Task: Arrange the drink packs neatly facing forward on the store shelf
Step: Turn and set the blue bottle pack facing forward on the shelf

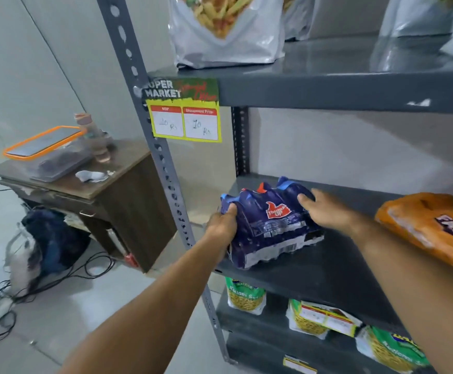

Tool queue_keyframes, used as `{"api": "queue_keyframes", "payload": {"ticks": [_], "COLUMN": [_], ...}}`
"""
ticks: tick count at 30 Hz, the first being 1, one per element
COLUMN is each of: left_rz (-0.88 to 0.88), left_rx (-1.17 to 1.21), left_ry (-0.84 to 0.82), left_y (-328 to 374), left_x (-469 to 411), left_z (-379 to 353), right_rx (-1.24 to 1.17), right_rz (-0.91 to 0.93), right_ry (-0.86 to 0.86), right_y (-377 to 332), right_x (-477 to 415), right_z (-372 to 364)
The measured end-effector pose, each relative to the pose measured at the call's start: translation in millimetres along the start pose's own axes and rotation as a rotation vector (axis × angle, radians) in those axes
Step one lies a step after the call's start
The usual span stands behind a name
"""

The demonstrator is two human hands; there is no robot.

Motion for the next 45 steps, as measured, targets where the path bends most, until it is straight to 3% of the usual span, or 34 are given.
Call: {"api": "queue_keyframes", "payload": {"ticks": [10,18,23,26,33,37,45], "left_rz": [0.088,0.063,-0.135,-0.396,-0.752,-0.785,-0.635], "left_rx": [0.134,0.237,0.264,0.199,0.107,0.121,0.308], "left_ry": [0.024,0.038,-0.005,-0.025,-0.087,-0.113,-0.216], "left_y": [-4.0,-12.4,-1.1,15.1,6.7,-5.5,-32.2], "left_x": [-20.0,-17.5,-13.4,1.1,20.7,24.9,20.3], "left_z": [-17.9,-19.9,-21.6,-22.0,-25.5,-26.8,-35.9], "right_rx": [-0.052,0.003,0.022,-0.196,-0.465,-0.462,-0.364], "right_rz": [-0.076,-0.003,0.022,0.138,0.24,0.289,0.227], "right_ry": [0.014,0.159,0.326,0.423,0.392,0.365,0.329], "right_y": [22.8,20.9,27.3,30.9,47.5,51.1,70.4], "right_x": [-33.9,-24.2,1.0,20.1,46.4,60.7,71.3], "right_z": [-8.4,-2.3,8.6,6.9,-9.5,-12.0,-24.1]}}
Point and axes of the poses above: each hand's wrist, its own x-axis away from the middle knuckle, its own z-axis out of the back of the hand, y = z × x, the point moved 10 cm from there along -x, towards the middle knuckle, and after that the axes turned 8 degrees about z, right-handed, at the moved point
